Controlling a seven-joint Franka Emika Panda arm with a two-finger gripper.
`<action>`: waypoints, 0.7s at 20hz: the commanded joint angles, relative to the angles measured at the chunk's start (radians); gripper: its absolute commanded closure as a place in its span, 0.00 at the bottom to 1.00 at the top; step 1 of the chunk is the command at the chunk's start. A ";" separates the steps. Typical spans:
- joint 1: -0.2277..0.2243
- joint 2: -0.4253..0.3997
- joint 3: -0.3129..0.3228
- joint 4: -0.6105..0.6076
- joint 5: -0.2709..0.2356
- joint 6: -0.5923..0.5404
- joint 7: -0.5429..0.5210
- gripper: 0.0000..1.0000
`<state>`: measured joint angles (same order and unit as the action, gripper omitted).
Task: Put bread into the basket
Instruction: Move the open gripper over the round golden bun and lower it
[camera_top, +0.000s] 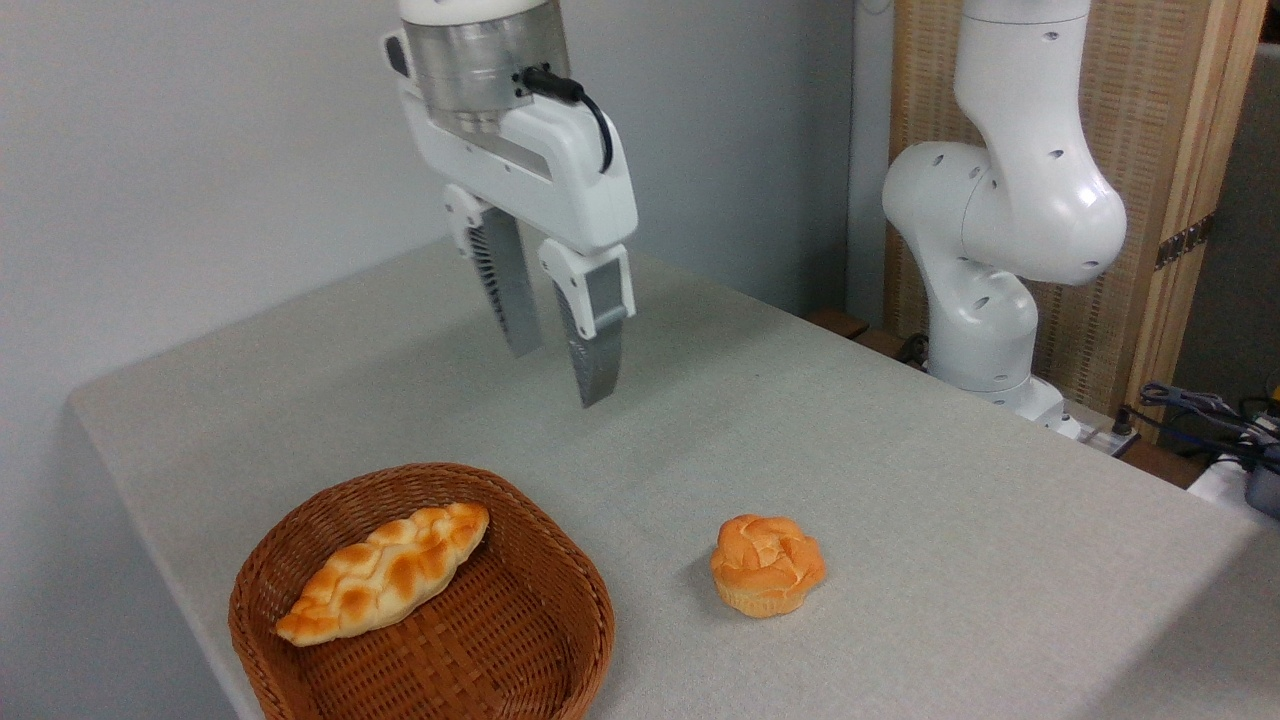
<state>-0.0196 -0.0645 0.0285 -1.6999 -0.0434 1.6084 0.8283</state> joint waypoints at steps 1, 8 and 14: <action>-0.008 -0.147 0.051 -0.211 -0.006 0.034 0.147 0.00; -0.007 -0.235 0.086 -0.535 0.154 0.284 0.311 0.00; -0.007 -0.224 0.157 -0.626 0.174 0.418 0.419 0.00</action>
<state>-0.0182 -0.2755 0.1647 -2.2835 0.1141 1.9720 1.2159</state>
